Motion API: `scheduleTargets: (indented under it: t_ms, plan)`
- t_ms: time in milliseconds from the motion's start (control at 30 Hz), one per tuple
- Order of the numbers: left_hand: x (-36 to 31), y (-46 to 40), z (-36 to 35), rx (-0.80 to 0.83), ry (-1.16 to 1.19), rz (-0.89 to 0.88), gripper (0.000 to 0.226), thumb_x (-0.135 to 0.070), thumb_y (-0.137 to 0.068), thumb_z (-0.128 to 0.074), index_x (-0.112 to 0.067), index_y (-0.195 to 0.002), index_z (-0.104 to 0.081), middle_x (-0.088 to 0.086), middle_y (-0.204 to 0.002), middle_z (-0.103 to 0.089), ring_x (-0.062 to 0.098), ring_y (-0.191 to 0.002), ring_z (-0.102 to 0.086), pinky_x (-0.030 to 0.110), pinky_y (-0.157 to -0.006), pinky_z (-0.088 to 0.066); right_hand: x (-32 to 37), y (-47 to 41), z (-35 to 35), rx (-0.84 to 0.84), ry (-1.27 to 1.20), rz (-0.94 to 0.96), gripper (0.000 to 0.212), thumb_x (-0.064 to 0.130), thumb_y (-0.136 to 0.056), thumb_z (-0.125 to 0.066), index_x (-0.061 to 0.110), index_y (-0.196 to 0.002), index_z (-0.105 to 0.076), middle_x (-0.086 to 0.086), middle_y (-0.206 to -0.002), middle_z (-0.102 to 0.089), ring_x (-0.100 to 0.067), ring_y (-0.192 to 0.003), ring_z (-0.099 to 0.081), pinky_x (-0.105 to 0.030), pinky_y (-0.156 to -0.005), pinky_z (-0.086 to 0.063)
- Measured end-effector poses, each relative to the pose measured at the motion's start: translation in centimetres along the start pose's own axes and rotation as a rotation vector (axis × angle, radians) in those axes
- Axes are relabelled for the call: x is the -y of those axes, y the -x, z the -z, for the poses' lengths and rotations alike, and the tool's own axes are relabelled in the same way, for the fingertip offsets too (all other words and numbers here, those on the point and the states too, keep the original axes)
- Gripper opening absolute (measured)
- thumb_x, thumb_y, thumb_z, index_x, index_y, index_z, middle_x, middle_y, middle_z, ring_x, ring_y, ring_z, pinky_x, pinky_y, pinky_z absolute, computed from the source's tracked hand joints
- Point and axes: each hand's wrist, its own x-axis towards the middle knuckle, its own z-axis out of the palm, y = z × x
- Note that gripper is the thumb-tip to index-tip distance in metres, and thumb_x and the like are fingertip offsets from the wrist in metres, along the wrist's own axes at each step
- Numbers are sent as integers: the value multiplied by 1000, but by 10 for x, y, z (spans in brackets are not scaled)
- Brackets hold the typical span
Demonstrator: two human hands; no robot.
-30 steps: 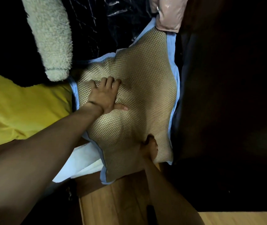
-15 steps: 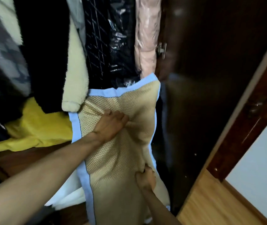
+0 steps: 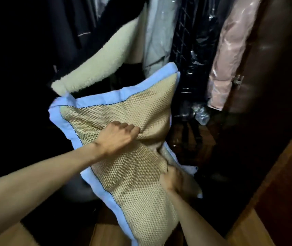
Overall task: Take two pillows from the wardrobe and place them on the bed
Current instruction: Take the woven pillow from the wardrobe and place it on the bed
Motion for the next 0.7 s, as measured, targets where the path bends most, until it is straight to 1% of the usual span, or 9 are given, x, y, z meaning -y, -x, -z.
scheduleTargets:
  t_ms: [67, 133, 200, 333, 400, 467, 533, 600, 700]
  plan:
    - [1, 19, 15, 20, -58, 65, 41, -30, -93, -16, -8, -97, -50, 8, -75, -61, 22, -55, -52, 31, -48, -34, 9, -3, 2, 49, 19, 109, 18, 16, -84, -54, 14, -84, -72, -8, -85, -72, -30, -76, -63, -29, -63, -40]
    - [0, 44, 30, 116, -161, 159, 41, -32, -94, -21, -8, -109, -51, 6, -85, -65, 21, -61, -58, 29, -46, -30, 19, -2, 0, 113, 24, 203, 19, 16, -84, -52, 17, -85, -71, -8, -89, -72, -33, -86, -65, -35, -74, -49]
    - [-7, 74, 45, 207, -213, 271, 49, -40, -90, -20, -10, -116, -48, 3, -88, -63, 16, -60, -53, 28, -44, -26, 31, 7, -5, 169, 41, 310, 19, 14, -85, -51, 20, -81, -69, -7, -89, -71, -33, -88, -65, -38, -78, -51]
    - [-20, 152, 79, 363, -318, 529, 25, -28, -102, -36, -13, -119, -44, 0, -89, -60, 15, -55, -51, 31, -43, -33, 64, 44, -29, 283, 17, 511, 16, 11, -82, -53, 22, -72, -60, -7, -84, -69, -33, -84, -64, -35, -69, -45]
    - [-28, 207, 112, 452, -371, 681, 22, -26, -104, -38, -13, -121, -43, 0, -90, -61, 15, -51, -51, 32, -42, -38, 91, 82, -45, 399, -10, 679, 16, 8, -80, -55, 20, -70, -54, -10, -81, -68, -34, -81, -64, -31, -62, -37]
    - [-27, 238, 124, 489, -382, 736, 22, -23, -105, -36, -13, -124, -39, 1, -94, -62, 16, -54, -55, 34, -45, -45, 104, 100, -56, 451, -12, 731, 14, 8, -83, -56, 15, -71, -59, -9, -80, -69, -33, -80, -64, -32, -59, -37]
    - [-37, 276, 145, 635, -425, 758, 26, -20, -106, -35, -12, -130, -32, 3, -102, -61, 19, -64, -62, 35, -55, -53, 123, 134, -70, 527, -66, 797, 13, 7, -84, -57, 10, -74, -63, -9, -79, -70, -32, -80, -65, -37, -59, -48]
    - [-48, 314, 164, 728, -504, 748, 38, -14, -104, -39, -9, -139, -25, 5, -111, -59, 18, -70, -63, 31, -57, -50, 142, 170, -85, 612, -52, 890, 12, 4, -81, -54, 9, -74, -63, -7, -77, -69, -30, -78, -65, -39, -64, -54]
    - [-56, 369, 191, 858, -574, 803, 44, -13, -105, -34, -8, -146, -20, 6, -121, -56, 19, -75, -65, 31, -59, -46, 164, 223, -101, 701, -11, 995, 10, 4, -76, -50, 9, -74, -59, -3, -75, -66, -31, -77, -64, -36, -61, -50]
